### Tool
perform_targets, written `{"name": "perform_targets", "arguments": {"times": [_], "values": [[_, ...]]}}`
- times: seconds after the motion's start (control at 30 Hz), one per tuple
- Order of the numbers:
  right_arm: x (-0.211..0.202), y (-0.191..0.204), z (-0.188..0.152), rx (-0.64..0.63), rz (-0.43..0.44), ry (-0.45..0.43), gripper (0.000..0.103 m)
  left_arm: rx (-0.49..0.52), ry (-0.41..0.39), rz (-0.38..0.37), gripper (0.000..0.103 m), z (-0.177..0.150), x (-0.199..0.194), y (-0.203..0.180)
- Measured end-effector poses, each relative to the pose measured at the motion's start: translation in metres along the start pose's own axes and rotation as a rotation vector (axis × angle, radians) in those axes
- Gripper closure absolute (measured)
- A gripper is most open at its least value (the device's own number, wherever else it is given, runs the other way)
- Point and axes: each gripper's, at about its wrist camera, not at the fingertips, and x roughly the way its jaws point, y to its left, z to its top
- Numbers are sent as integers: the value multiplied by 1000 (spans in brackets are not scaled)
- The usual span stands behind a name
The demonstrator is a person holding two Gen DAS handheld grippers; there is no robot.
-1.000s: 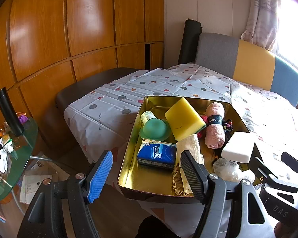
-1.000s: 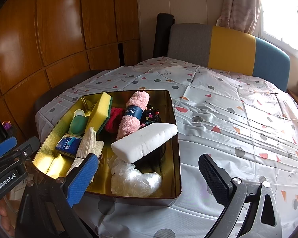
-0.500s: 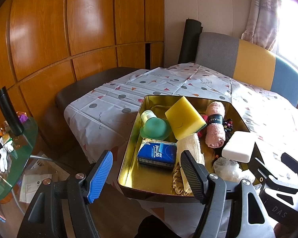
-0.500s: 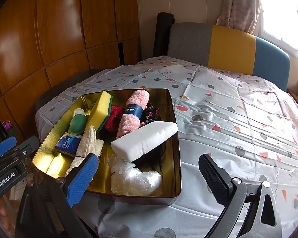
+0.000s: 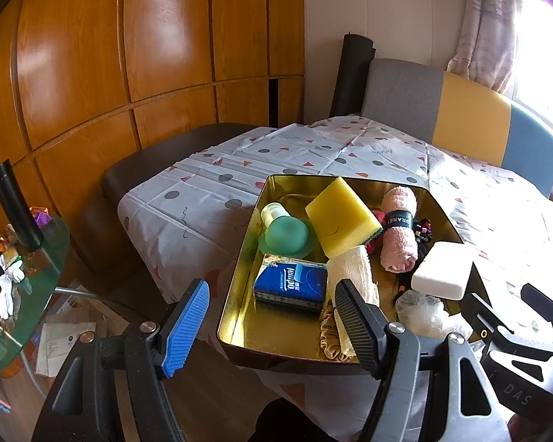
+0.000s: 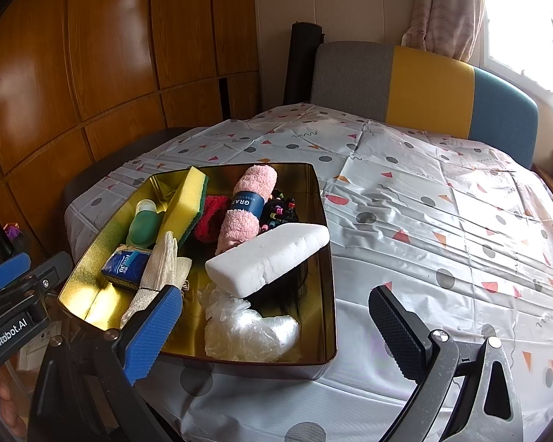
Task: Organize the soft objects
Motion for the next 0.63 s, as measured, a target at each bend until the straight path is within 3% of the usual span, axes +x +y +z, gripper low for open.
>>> {"name": "perform_targets", "arguments": {"times": [0.23, 0.3, 0.37, 0.63], "values": [[0, -1, -1, -2, 0, 1, 1, 22, 8, 4, 31, -1, 1, -2], [0, -1, -1, -1, 0, 1, 1, 39, 2, 2, 36, -1, 2, -4], [0, -1, -1, -2, 0, 3, 1, 50, -20, 4, 47, -2, 0, -4], [0, -7, 1, 12, -7, 0, 1, 49, -20, -34, 52, 1, 1, -2]]}}
